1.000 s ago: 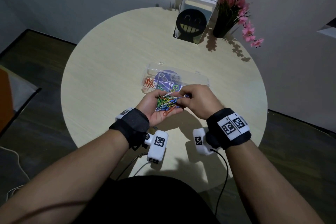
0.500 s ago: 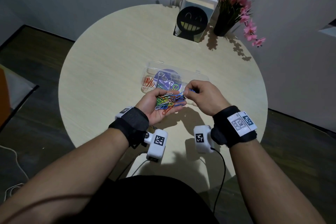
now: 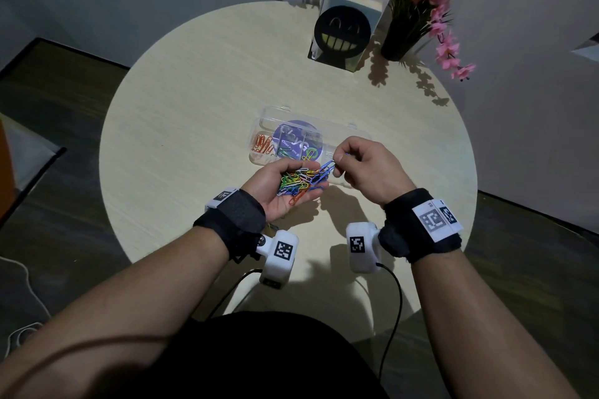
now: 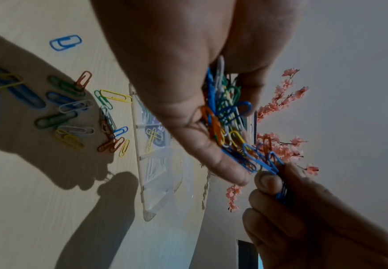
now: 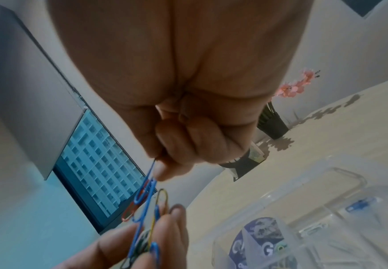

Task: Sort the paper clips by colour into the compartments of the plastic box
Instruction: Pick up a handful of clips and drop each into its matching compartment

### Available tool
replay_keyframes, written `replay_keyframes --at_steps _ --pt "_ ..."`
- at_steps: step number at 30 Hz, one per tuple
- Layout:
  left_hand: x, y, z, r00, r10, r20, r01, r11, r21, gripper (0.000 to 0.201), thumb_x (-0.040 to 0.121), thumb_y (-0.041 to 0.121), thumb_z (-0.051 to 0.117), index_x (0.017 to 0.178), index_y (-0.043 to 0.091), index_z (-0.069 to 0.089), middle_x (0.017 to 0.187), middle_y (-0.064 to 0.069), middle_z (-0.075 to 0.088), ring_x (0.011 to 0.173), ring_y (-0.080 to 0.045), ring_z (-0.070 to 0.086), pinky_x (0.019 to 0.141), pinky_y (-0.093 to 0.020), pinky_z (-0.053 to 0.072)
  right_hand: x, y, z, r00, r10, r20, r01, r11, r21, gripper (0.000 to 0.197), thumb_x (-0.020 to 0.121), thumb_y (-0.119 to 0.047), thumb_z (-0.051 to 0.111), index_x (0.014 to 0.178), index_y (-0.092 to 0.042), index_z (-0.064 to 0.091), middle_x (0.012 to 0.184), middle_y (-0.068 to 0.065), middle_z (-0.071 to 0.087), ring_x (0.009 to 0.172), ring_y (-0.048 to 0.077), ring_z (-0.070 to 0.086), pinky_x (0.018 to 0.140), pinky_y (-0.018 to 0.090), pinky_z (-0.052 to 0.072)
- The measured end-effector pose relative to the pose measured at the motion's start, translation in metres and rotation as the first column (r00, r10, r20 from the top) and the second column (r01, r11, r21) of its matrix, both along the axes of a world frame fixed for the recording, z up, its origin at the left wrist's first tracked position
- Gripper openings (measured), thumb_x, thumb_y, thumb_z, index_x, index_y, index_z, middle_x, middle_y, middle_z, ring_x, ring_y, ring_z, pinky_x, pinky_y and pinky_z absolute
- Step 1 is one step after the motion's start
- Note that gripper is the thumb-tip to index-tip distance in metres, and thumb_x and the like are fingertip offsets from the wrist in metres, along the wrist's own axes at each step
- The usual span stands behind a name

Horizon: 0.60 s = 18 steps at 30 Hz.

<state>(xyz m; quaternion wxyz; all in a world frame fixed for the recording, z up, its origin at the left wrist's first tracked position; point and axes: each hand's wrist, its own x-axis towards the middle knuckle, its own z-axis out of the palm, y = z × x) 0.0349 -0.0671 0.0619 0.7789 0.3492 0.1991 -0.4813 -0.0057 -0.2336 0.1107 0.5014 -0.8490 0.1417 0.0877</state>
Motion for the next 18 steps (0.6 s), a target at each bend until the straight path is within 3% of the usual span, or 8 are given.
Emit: replay_keyframes --at_steps 3,6,11,18 --pt "-0.002 -0.002 0.001 0.998 -0.05 0.026 0.049 0.999 0.022 0.027 0.095 0.018 0.044 0.091 0.001 0.064 0.078 -0.019 0.069 0.065 -0.024 0.07 0.06 -0.028 0.058 0.0 0.0 -0.002 1.0 0.029 0.002 -0.029 1.0 0.003 0.026 0.09 -0.014 0.054 0.068 -0.026 0.055 0.063 -0.004 0.06 0.045 0.002 0.041 0.055 0.024 0.031" --pt "-0.003 -0.005 0.003 0.991 -0.12 0.052 0.119 0.993 0.027 0.027 0.096 0.024 0.045 0.089 0.003 0.061 0.073 -0.016 0.068 0.056 -0.019 0.065 0.053 -0.022 0.054 0.001 0.002 -0.005 0.999 0.028 0.021 -0.028 0.999 -0.034 0.025 0.089 -0.014 0.058 0.068 -0.027 0.057 0.062 -0.006 0.056 0.043 -0.001 0.043 0.055 0.023 0.031" --pt "-0.005 -0.006 0.005 0.971 -0.217 0.097 0.215 0.976 0.032 0.029 0.096 0.027 0.045 0.086 0.005 0.059 0.065 -0.007 0.06 0.052 -0.011 0.055 0.042 -0.013 0.042 0.004 0.003 -0.013 0.998 -0.038 0.053 0.038 0.999 -0.009 0.023 0.088 -0.017 0.058 0.066 -0.026 0.057 0.063 -0.006 0.058 0.043 0.001 0.04 0.055 0.024 0.03" --pt "-0.005 -0.005 0.001 0.959 -0.183 0.216 0.173 0.983 0.063 0.023 0.097 0.018 0.044 0.083 0.005 0.056 0.062 -0.003 0.054 0.05 -0.008 0.047 0.04 -0.011 0.033 0.007 0.002 -0.015 0.984 -0.167 0.065 0.165 0.986 0.03 0.023 0.088 -0.018 0.052 0.066 -0.026 0.055 0.061 -0.006 0.06 0.05 0.014 0.041 0.055 0.028 0.031"
